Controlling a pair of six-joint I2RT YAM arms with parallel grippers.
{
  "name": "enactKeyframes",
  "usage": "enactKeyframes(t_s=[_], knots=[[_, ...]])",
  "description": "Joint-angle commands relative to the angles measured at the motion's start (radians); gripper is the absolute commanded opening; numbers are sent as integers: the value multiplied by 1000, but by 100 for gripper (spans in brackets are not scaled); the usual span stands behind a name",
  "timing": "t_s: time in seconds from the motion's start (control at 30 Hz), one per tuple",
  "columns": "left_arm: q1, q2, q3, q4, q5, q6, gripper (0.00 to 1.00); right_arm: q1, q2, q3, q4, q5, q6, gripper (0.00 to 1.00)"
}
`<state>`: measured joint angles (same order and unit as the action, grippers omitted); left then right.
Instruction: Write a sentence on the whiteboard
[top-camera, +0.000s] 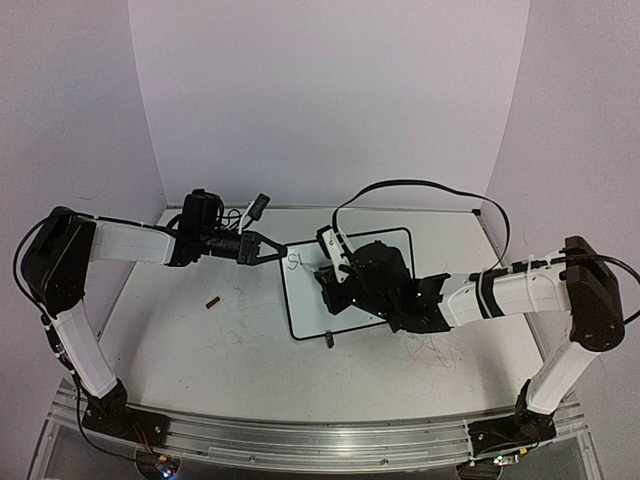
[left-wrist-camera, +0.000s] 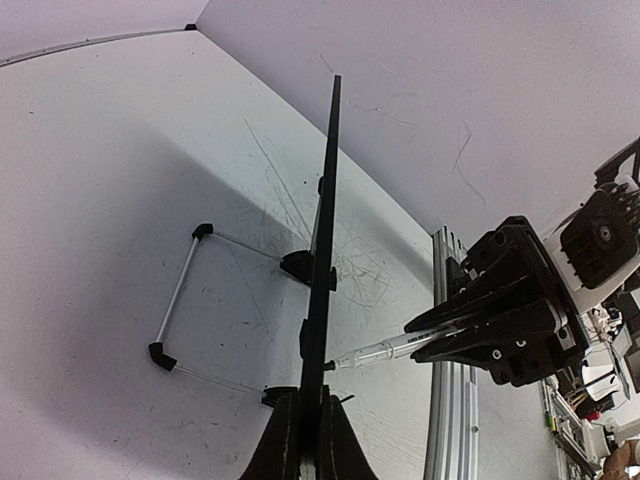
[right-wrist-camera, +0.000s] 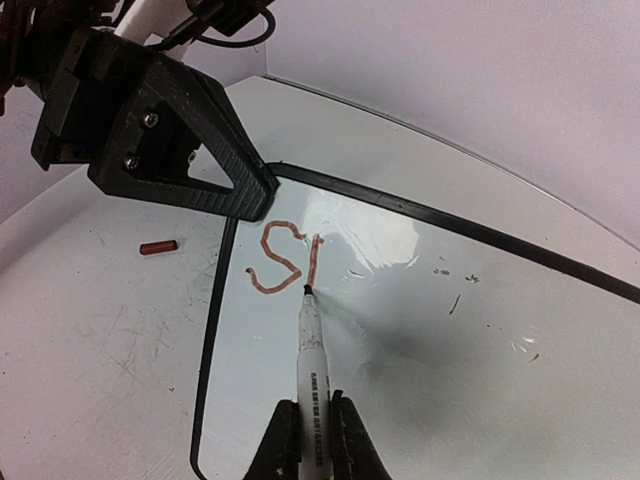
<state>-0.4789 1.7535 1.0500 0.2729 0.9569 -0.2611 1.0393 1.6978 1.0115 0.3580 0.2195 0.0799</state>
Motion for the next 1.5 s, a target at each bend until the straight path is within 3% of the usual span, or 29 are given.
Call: enactKeyframes(t_s=[0.0, 0.93, 1.17, 1.47], knots=[[-7, -34, -2, 9, -14, 8, 0, -2, -21, -17, -25, 9, 12, 0], [-7, -34, -2, 9, -14, 10, 0, -1, -56, -42, -19, 81, 12, 0], [-7, -35, -2, 9, -14, 10, 0, -1, -165, -127, 126, -42, -26, 0], [-8, -34, -2, 9, -13, 10, 0, -1, -73, -34, 120, -73, -37, 0]])
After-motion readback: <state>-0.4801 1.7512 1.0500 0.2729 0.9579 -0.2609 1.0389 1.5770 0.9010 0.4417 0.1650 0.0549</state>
